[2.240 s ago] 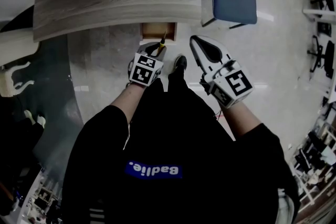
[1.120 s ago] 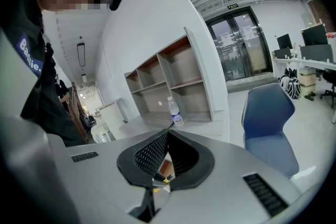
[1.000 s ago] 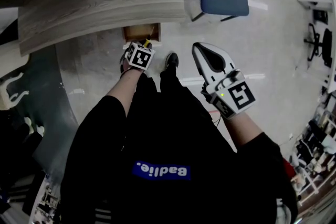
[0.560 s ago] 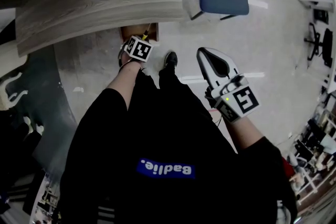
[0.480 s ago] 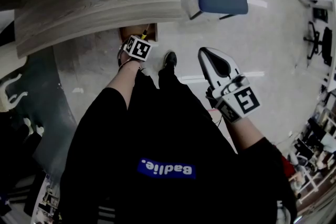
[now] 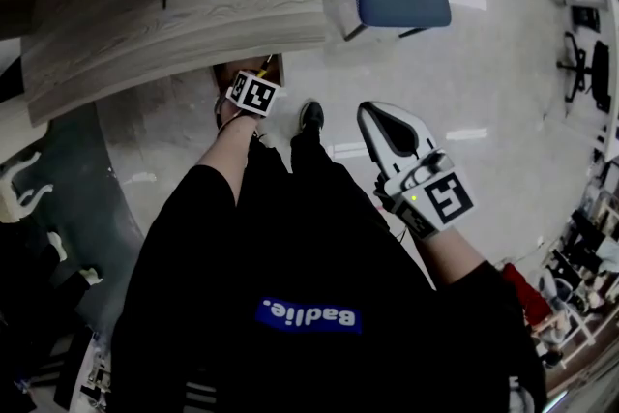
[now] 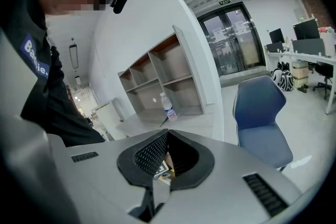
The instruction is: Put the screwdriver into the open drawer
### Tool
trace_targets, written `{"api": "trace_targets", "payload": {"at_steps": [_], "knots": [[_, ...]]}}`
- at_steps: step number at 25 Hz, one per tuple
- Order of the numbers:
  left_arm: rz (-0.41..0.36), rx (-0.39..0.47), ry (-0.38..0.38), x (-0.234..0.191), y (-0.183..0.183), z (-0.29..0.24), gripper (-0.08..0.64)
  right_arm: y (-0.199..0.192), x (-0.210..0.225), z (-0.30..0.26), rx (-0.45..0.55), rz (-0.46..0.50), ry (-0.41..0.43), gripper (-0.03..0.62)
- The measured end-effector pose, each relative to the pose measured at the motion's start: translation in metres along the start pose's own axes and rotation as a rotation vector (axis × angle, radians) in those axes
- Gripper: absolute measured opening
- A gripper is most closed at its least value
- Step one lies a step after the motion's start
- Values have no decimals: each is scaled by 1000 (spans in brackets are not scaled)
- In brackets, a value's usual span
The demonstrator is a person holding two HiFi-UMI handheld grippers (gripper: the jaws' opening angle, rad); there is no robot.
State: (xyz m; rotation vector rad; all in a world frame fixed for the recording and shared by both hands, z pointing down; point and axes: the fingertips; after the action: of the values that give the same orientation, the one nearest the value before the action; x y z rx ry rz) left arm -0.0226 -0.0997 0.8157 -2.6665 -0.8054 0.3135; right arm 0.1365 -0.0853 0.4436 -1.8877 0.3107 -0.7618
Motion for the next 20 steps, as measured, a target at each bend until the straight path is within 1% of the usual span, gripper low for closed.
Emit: {"api": "trace_targets", "payload": {"at_steps": [3,7,12,16,20], "knots": [[-5,4,15,-7,6,-3,75,-5,3,2,-7,-2,-10,29],[24,-2,19,-13,6,-11,75,-9,8,4,-13,-14,-28,29],[7,18,39,-18,16,-20,75,-12,17,6,-19,-12,-52,29],[32,22,45,-18,12,-31,75,-18,22,7,-34,-13,-64,29],[33,29,55,-19,11,-37,75,-22,25,7,-41,-19,-71,29]]}}
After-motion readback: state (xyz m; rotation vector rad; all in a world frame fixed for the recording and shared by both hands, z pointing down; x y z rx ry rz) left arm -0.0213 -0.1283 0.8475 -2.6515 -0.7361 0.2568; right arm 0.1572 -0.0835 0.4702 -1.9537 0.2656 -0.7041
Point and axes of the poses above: the fingertips, and each gripper's own axes: z backward along the fingers, x to its right, y out of its top, and after that the axes turned 9 degrees about x, right-handed
